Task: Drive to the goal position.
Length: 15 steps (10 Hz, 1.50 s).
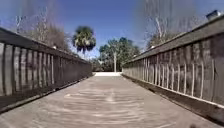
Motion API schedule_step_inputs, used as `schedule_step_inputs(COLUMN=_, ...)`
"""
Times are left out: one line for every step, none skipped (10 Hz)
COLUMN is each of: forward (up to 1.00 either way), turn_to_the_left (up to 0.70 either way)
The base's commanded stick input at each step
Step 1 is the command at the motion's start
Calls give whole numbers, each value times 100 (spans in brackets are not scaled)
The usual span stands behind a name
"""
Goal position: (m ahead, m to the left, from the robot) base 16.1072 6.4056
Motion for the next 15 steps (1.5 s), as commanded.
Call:
schedule_step_inputs(forward=85, turn_to_the_left=0)
schedule_step_inputs(forward=85, turn_to_the_left=0)
schedule_step_inputs(forward=85, turn_to_the_left=0)
schedule_step_inputs(forward=85, turn_to_the_left=0)
schedule_step_inputs(forward=85, turn_to_the_left=0)
schedule_step_inputs(forward=85, turn_to_the_left=0)
schedule_step_inputs(forward=85, turn_to_the_left=0)
schedule_step_inputs(forward=85, turn_to_the_left=0)
schedule_step_inputs(forward=85, turn_to_the_left=0)
schedule_step_inputs(forward=85, turn_to_the_left=0)
schedule_step_inputs(forward=85, turn_to_the_left=0)
schedule_step_inputs(forward=85, turn_to_the_left=0)
schedule_step_inputs(forward=85, turn_to_the_left=0)
schedule_step_inputs(forward=85, turn_to_the_left=0)
schedule_step_inputs(forward=85, turn_to_the_left=0)
